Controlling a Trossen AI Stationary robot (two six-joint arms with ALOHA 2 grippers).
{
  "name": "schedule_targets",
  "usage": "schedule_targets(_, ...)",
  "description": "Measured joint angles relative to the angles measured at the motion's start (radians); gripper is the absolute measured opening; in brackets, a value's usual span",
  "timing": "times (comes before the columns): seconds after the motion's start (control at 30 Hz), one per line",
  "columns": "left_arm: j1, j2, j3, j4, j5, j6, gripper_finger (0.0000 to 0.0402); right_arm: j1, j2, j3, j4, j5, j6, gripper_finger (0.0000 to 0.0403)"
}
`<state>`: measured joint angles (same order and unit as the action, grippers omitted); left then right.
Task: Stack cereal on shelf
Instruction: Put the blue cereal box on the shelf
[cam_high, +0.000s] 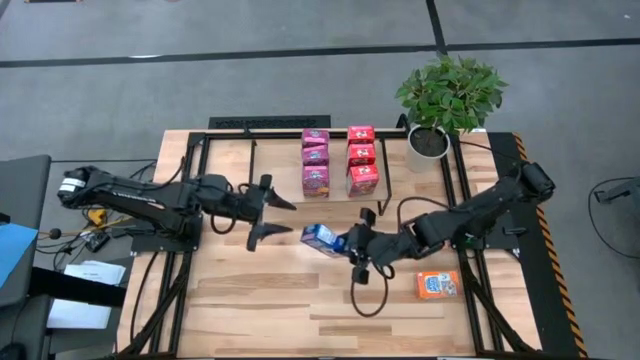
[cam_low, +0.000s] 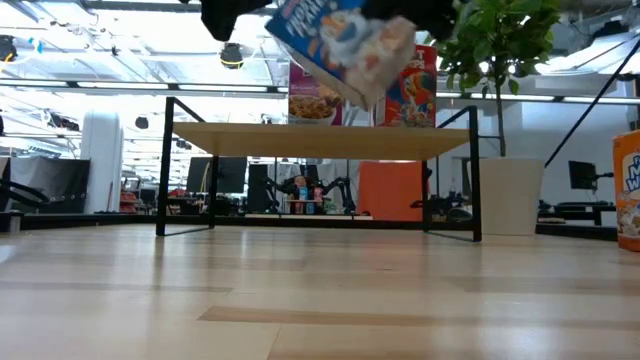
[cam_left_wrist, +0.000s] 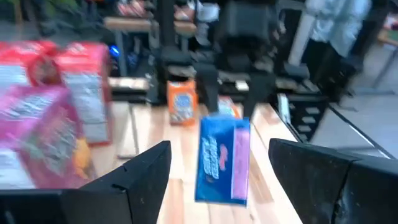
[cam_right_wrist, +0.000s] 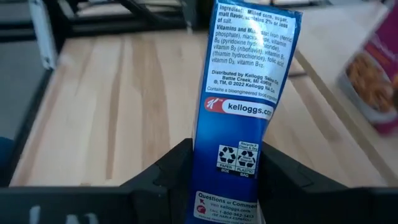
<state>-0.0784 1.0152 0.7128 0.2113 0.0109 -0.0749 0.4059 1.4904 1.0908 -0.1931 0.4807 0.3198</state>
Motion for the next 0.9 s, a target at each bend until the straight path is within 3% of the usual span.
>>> schedule_targets(0.27,0.0,0.021,0.008,-0.044,0.0,0.0,0.0261,-0.06,0.002,0.0,0.126,-0.093,-0.105,0.0165)
schedule_targets(0.9,0.0,0.078,0.009,-0.047,0.063,0.024,0.0261,-0.095,0.003,0.0,0.13,-0.116,-0.122,0.0165)
